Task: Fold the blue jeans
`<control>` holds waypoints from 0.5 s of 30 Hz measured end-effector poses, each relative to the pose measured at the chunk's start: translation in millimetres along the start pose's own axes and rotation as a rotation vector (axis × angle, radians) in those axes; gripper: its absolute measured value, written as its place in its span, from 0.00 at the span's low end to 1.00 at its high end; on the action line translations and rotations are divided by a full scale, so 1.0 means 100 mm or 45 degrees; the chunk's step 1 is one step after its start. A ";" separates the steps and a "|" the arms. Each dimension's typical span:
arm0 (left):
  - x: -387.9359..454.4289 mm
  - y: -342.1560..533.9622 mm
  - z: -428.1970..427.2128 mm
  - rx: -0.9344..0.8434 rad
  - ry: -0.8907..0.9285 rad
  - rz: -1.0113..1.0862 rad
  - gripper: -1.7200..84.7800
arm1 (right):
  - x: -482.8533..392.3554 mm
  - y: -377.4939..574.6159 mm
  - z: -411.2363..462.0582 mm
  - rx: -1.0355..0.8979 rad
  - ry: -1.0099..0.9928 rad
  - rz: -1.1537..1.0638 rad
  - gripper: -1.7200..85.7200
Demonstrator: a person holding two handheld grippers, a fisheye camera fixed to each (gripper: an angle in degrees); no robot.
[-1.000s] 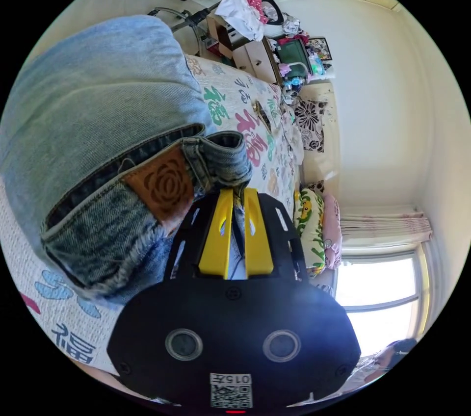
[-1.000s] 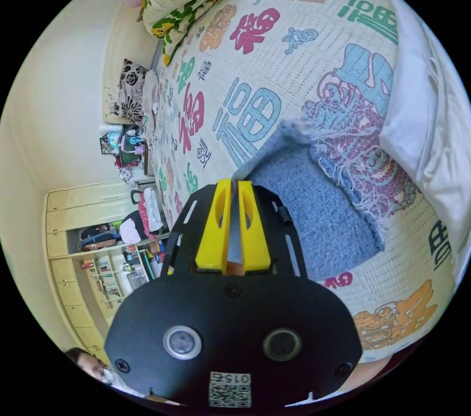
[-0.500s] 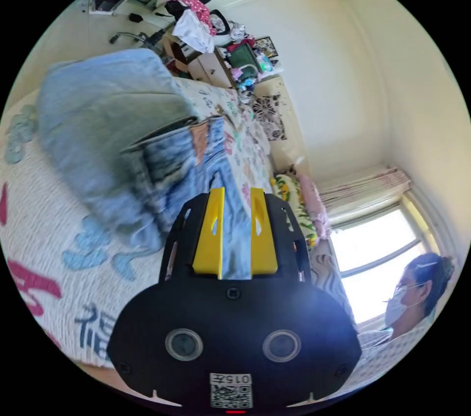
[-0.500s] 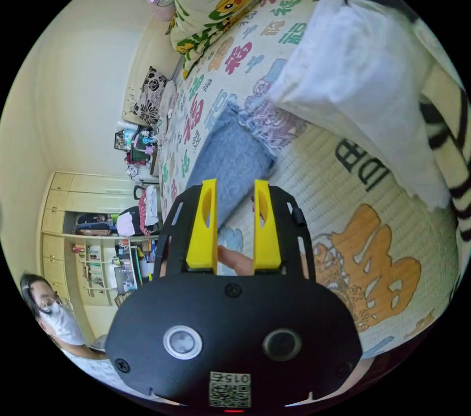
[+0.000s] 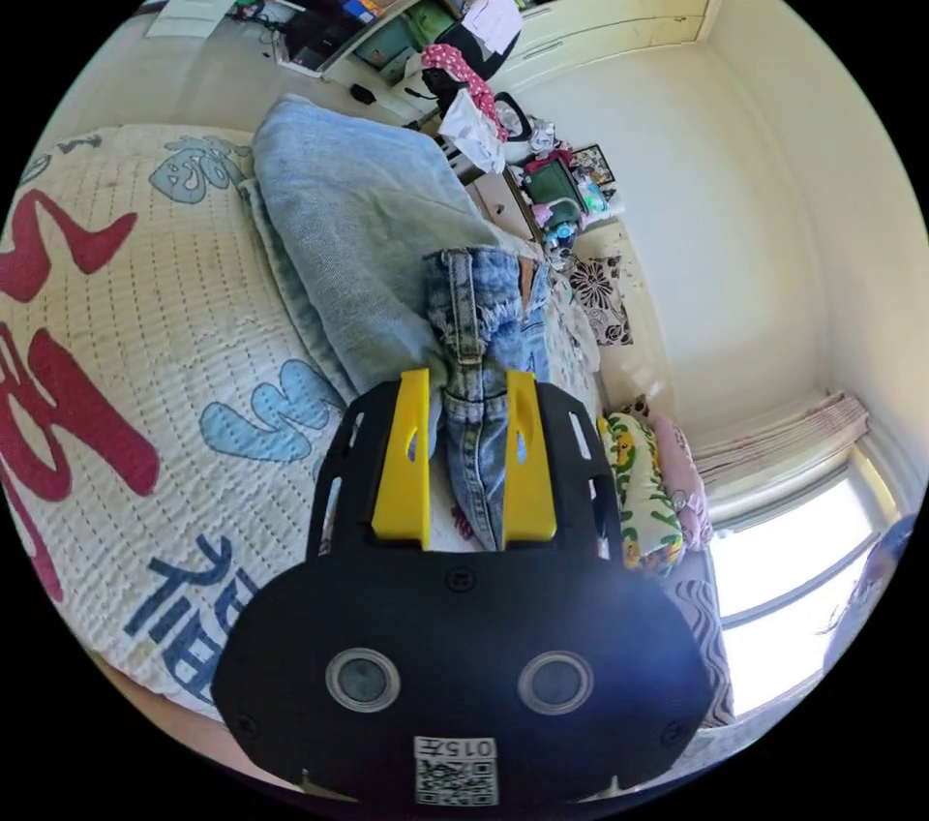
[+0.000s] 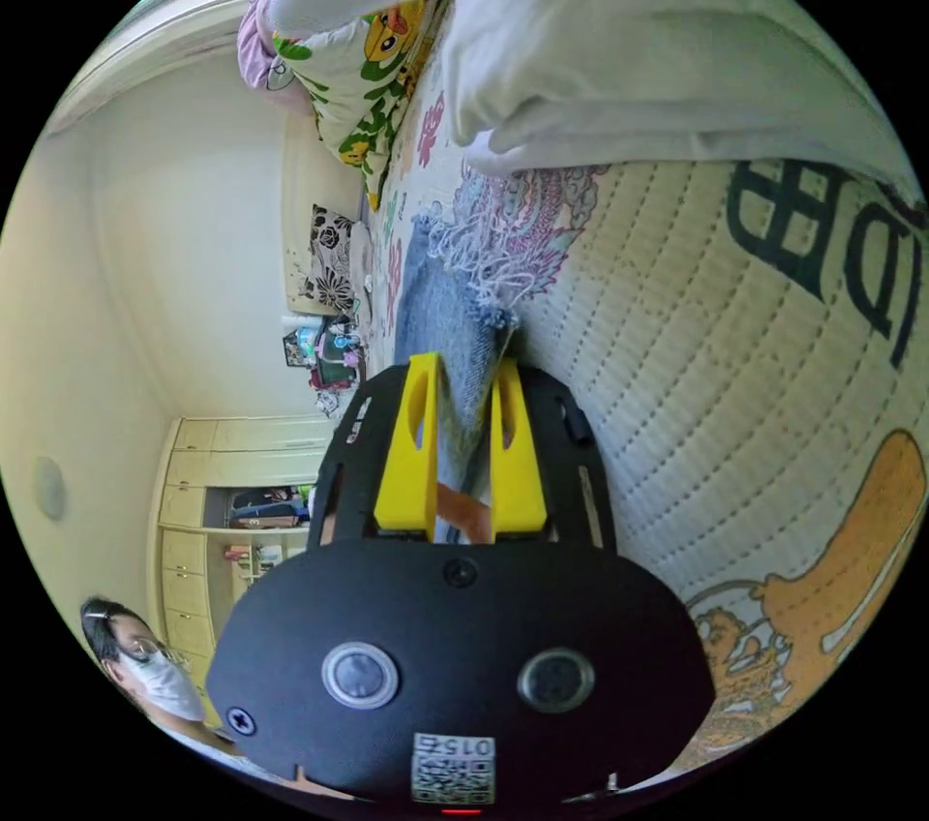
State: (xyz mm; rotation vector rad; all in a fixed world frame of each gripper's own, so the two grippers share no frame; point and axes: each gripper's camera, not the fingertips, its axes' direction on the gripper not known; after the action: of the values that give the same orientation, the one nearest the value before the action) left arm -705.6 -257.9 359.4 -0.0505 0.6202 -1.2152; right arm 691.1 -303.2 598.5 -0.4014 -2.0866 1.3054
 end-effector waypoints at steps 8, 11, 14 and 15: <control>-0.15 0.18 -0.04 -0.031 0.092 0.013 0.20 | 0.12 -0.08 -0.04 -0.031 -0.082 0.035 0.09; -0.05 0.20 0.07 -0.080 -0.008 0.071 0.21 | 0.12 -0.09 -0.07 -0.046 -0.089 0.053 0.08; -0.02 0.31 0.21 -0.284 0.094 0.099 0.22 | 0.10 -0.07 -0.09 -0.053 -0.097 0.047 0.07; -0.05 0.37 0.25 -0.293 0.136 0.069 0.22 | 0.09 -0.06 -0.10 -0.055 -0.101 0.050 0.07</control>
State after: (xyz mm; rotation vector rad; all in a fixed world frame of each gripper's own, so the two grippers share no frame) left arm -663.5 -247.1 369.4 -0.1618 0.8483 -1.0952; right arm 691.8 -294.0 610.0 -0.4177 -2.1863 1.3205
